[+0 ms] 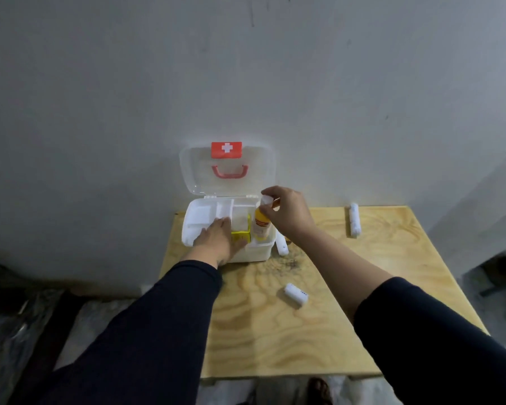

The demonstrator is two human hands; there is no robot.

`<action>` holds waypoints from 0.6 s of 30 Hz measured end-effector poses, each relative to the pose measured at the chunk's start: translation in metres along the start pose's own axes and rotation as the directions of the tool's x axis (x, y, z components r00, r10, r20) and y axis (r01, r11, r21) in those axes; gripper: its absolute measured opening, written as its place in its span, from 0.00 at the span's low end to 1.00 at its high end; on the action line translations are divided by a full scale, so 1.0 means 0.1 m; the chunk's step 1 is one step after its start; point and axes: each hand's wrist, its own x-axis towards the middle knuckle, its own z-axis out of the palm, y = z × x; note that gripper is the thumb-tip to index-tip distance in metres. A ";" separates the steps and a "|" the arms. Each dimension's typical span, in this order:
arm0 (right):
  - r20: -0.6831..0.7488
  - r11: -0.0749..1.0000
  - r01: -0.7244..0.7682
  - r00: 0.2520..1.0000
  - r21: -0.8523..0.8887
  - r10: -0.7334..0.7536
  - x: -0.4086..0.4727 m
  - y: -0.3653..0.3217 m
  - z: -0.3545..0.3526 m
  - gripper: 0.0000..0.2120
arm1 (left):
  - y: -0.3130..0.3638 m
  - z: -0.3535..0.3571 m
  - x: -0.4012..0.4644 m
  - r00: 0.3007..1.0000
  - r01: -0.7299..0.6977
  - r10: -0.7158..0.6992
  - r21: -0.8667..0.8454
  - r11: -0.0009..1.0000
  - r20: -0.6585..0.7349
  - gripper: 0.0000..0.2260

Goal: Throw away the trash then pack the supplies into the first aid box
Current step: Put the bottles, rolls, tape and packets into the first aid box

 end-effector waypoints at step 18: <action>0.033 0.982 -0.169 0.984 -0.090 0.172 -0.09 0.13 0.23 0.20 | 0.00 -0.01 -0.04 0.997 -0.067 0.070 0.093 0.993 -0.027 0.33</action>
